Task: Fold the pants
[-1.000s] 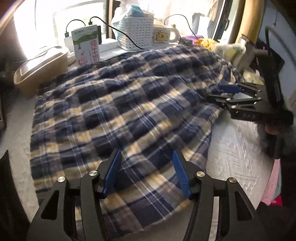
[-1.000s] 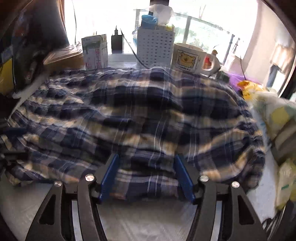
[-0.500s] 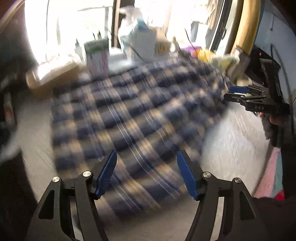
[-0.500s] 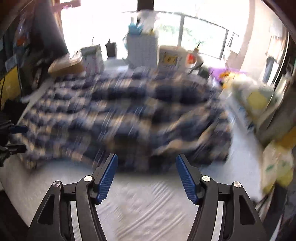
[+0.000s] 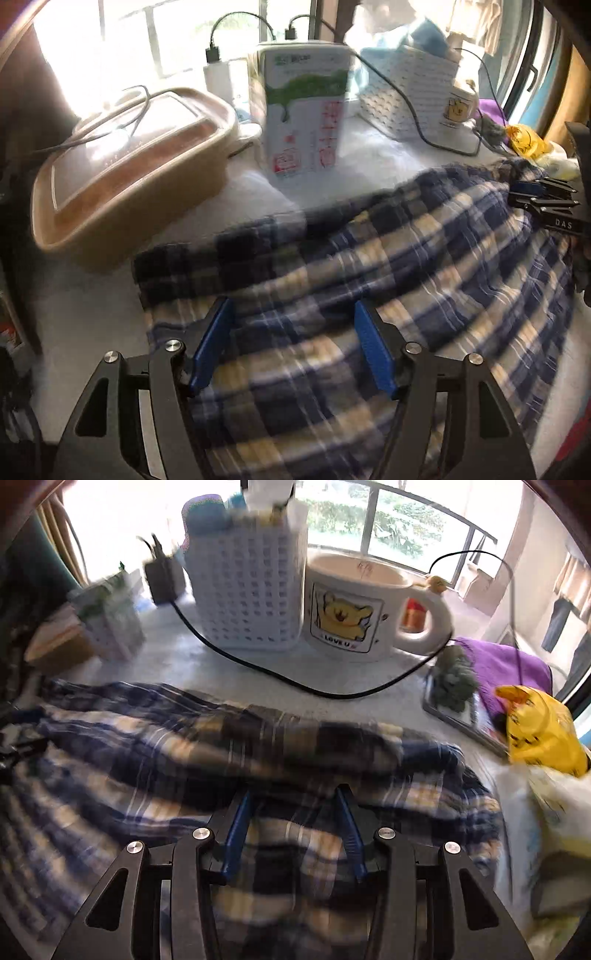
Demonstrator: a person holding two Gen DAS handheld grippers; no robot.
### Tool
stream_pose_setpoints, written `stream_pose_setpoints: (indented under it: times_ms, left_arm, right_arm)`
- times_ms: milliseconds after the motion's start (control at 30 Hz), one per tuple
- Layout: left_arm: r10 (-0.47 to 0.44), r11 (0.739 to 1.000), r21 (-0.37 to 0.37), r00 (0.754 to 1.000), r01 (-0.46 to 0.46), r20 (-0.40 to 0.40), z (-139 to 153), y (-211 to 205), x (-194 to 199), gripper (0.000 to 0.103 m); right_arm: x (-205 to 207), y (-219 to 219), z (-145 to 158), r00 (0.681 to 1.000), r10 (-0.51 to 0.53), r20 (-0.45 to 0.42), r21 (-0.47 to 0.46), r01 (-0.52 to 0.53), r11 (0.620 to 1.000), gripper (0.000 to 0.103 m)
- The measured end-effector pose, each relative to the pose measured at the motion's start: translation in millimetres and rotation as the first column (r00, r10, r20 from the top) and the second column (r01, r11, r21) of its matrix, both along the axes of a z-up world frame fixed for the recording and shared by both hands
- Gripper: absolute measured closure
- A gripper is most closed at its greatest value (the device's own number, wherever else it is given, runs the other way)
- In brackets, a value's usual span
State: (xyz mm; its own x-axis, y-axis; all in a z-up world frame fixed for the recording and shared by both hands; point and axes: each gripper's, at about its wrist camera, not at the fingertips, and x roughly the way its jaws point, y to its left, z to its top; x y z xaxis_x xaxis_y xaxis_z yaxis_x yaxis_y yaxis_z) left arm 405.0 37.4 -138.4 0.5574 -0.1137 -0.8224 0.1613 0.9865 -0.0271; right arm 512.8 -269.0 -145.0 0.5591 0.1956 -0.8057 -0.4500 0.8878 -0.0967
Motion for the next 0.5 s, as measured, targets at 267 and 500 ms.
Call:
stream_pose_setpoints:
  times_ms: [267,500]
  left_arm:
    - [0.065,0.998,0.004,0.997,-0.065,0.029,7.2,21.7,8.6,0.035]
    - [0.167,0.986,-0.016,0.985,-0.166,0.049,8.7,66.5,11.4,0.035]
  right_arm:
    - [17.0,6.7,7.1,0.991,-0.128,0.024,0.046,0.127,0.991,0.051]
    - [-18.7,52.7,24.7,0.999,0.022,0.048,0.081,-0.025,0.996,0.051]
